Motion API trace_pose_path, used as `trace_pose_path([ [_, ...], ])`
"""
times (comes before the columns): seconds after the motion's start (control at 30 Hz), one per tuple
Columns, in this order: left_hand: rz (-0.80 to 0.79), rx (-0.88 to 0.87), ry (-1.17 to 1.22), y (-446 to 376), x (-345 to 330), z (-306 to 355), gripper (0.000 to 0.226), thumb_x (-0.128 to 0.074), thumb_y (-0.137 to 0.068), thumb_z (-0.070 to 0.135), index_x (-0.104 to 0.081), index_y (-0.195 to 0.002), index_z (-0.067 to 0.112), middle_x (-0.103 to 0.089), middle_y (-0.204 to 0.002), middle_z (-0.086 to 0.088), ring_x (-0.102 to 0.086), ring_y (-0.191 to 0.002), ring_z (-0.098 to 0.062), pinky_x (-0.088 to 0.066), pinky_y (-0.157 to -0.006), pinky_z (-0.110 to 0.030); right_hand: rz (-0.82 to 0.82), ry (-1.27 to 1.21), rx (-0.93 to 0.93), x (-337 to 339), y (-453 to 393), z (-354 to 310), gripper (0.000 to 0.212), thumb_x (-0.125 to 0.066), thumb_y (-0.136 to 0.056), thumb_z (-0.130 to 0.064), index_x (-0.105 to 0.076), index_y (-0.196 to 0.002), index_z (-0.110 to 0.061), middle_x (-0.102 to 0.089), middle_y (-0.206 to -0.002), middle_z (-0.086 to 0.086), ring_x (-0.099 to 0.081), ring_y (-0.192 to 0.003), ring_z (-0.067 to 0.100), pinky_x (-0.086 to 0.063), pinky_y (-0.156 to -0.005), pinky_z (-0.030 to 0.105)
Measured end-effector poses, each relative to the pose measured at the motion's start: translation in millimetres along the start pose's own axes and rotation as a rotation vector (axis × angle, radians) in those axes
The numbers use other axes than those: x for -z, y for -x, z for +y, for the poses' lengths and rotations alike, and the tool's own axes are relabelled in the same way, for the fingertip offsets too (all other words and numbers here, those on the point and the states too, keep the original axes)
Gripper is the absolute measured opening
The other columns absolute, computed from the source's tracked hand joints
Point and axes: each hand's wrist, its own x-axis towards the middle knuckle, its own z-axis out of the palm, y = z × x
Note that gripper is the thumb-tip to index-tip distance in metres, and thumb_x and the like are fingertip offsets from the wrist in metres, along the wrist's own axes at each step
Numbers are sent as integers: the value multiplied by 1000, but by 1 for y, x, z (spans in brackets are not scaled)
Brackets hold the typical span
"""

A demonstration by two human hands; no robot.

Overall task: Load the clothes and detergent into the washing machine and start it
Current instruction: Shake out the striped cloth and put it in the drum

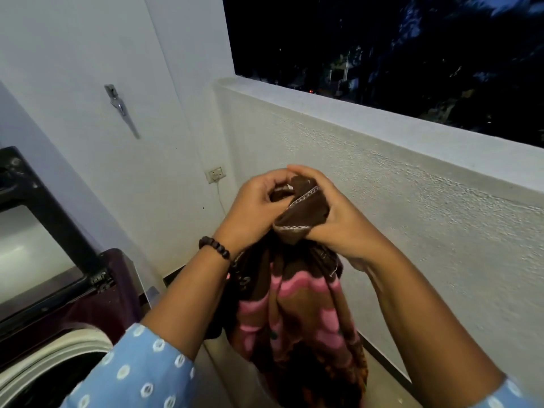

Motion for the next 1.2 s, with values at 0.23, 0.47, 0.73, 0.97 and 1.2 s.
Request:
trace_pose_path([
  [0.23, -26, 180, 295, 23, 7, -22, 18, -57, -81, 14, -50, -97, 13, -60, -69, -1, -57, -53, -1, -44, -50, -11, 107, -14, -30, 2, -4, -3, 47, -77, -72, 8, -66, -96, -30, -74, -81, -17, -68, -83, -1, -50, -76, 14],
  [0.47, -7, 295, 154, 56, 0, -68, 30, -74, -79, 20, -69, -108, 13, -73, -109, -4, -68, -103, -20, -56, -85, -33, 334, -218, 22, 10, -9, -20, 41, -72, -77, 8, -66, -105, -21, -73, -84, -5, -70, -87, 14, -57, -83, 33],
  [0.73, 123, 442, -17, 76, 27, -105, 34, -76, -73, 25, -71, -101, 7, -75, -99, -7, -71, -95, -27, -58, -83, -35, 632, -345, 66, 57, -2, -45, 24, -67, -83, 2, -64, -103, -11, -70, -90, 5, -73, -82, 17, -57, -69, 27],
  [0.97, 176, 284, 75, 45, 29, -61, 24, -60, -87, 26, -71, -92, 5, -75, -86, -4, -69, -78, -17, -57, -70, -28, 484, -291, 16, 42, -2, -24, 44, -71, -78, 6, -60, -120, -2, -69, -95, 5, -69, -86, 14, -59, -80, 32],
  [1.2, -106, 105, 13, 16, 8, 2, 28, -52, -95, 16, -62, -121, 14, -70, -115, -3, -64, -107, -15, -49, -97, -27, 23, -92, -45, -3, -2, 2, 72, -79, -69, 10, -57, -130, -21, -68, -117, 4, -66, -107, 15, -50, -96, 26],
])
